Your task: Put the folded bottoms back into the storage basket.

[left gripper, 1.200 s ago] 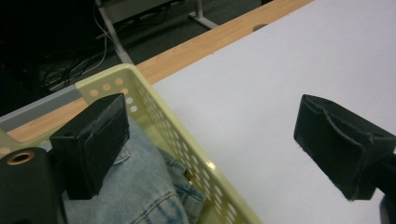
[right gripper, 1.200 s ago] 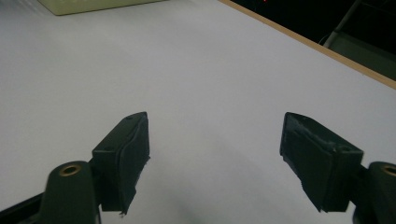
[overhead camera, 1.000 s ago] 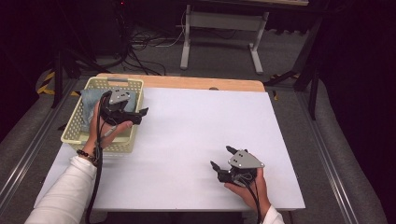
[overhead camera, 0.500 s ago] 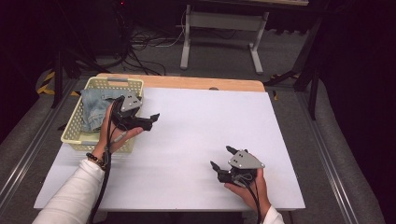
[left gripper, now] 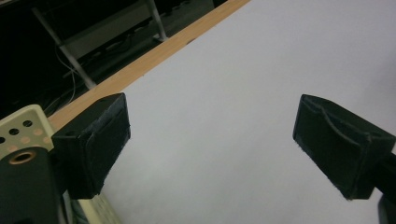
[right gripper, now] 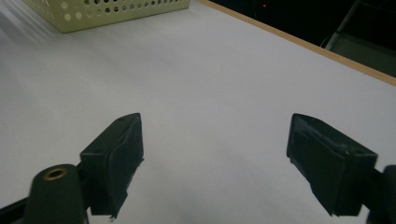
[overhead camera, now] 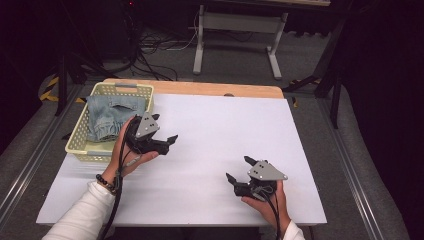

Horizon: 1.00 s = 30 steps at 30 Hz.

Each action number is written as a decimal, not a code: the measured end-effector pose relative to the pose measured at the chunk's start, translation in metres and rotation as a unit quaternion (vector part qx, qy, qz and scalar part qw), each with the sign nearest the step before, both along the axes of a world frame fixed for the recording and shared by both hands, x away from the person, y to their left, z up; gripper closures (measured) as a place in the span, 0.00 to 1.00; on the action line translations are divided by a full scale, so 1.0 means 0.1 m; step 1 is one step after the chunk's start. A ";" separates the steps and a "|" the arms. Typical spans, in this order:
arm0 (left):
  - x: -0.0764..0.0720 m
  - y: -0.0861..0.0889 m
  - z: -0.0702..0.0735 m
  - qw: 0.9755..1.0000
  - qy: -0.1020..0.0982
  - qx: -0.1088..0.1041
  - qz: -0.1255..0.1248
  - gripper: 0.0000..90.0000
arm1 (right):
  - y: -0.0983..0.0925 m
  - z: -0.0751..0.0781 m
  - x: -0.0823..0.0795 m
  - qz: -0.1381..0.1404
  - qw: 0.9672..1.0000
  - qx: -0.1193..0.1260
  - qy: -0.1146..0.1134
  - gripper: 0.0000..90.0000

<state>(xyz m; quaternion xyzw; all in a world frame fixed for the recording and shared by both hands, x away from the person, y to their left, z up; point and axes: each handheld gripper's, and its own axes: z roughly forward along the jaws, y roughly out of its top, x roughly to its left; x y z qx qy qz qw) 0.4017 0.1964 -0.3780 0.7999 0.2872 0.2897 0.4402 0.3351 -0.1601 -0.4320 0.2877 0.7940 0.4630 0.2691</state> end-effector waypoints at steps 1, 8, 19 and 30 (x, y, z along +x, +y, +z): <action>-0.02 -0.01 0.00 1.000 -0.002 0.001 -0.003 0.13 | 0.00 0.01 -0.01 -0.007 1.000 0.000 -0.005 0.17; -0.18 -0.04 -0.05 1.000 -0.008 -0.006 -0.025 0.13 | 0.00 0.03 -0.02 -0.008 1.000 0.017 -0.012 0.08; -0.40 -0.02 -0.20 0.999 -0.016 0.009 -0.034 0.13 | 0.03 0.03 -0.09 -0.013 1.000 0.010 -0.020 0.05; -0.58 0.01 -0.40 0.999 -0.018 0.020 -0.043 0.13 | 0.05 0.02 -0.15 -0.014 1.000 0.004 -0.025 0.06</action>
